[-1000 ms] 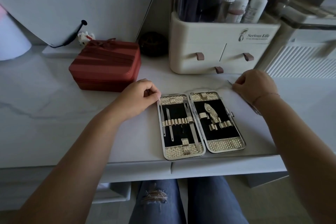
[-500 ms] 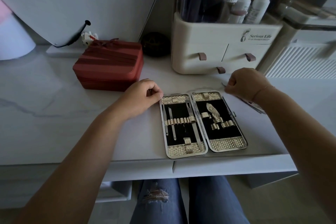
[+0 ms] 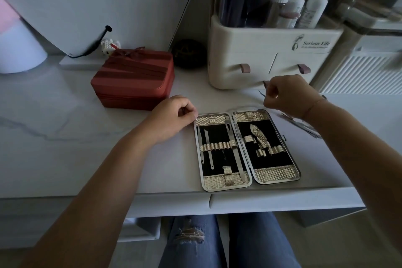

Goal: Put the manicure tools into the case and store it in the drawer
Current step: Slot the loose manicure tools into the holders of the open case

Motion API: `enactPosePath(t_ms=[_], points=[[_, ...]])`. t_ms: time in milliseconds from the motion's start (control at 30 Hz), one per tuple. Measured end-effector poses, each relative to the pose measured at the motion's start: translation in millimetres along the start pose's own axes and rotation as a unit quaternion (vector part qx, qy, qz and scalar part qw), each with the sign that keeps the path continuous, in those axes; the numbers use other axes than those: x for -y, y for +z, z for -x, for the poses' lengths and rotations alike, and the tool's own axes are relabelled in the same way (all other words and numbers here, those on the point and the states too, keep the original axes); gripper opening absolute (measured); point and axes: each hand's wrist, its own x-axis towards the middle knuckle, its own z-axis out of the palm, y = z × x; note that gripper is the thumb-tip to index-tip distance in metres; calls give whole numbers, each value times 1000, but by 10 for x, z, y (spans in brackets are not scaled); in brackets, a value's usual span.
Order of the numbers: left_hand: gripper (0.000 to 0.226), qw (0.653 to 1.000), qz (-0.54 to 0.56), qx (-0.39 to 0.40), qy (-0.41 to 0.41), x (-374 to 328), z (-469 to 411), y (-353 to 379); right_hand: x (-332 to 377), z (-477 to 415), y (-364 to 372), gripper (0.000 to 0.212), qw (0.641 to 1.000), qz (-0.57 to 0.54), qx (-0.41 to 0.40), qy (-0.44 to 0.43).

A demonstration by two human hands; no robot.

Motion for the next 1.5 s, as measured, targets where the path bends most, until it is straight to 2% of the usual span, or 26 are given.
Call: enactPosePath(t_ms=[233, 400, 467, 533, 600, 667, 767, 967, 1267, 1500], points=[[8, 1000, 6, -2, 4, -4, -1, 2, 16, 2, 56, 2, 998, -53, 13, 16], [6, 1000, 0, -1, 5, -7, -13, 2, 77, 86, -96, 24, 994, -107, -34, -14], [4, 1000, 4, 2, 5, -13, -17, 2, 221, 118, -189, 28, 984, -173, -34, -10], [4, 1000, 11, 3, 4, -21, -14, 1, 414, 142, -231, 23, 942, -335, 7, 20], [4, 1000, 15, 4, 1, -22, -8, -2, 587, 137, -177, 17, 872, -479, 73, 69], [3, 1000, 12, 6, -2, -25, -3, -2, 686, 114, -64, 13, 831, -533, 122, 103], [3, 1000, 7, 3, -1, -31, 2, -4, 722, 76, 74, 7, 810, -549, 162, 129], [3, 1000, 2, 3, 3, -23, -10, -7, 704, 84, 171, 23, 807, -551, 162, 141], [4, 1000, -4, 2, 7, -32, -2, -6, 720, 96, 220, 16, 857, -485, 140, 107], [5, 1000, -5, 2, 11, -37, -5, -8, 687, 61, 214, 18, 856, -483, 153, 104]])
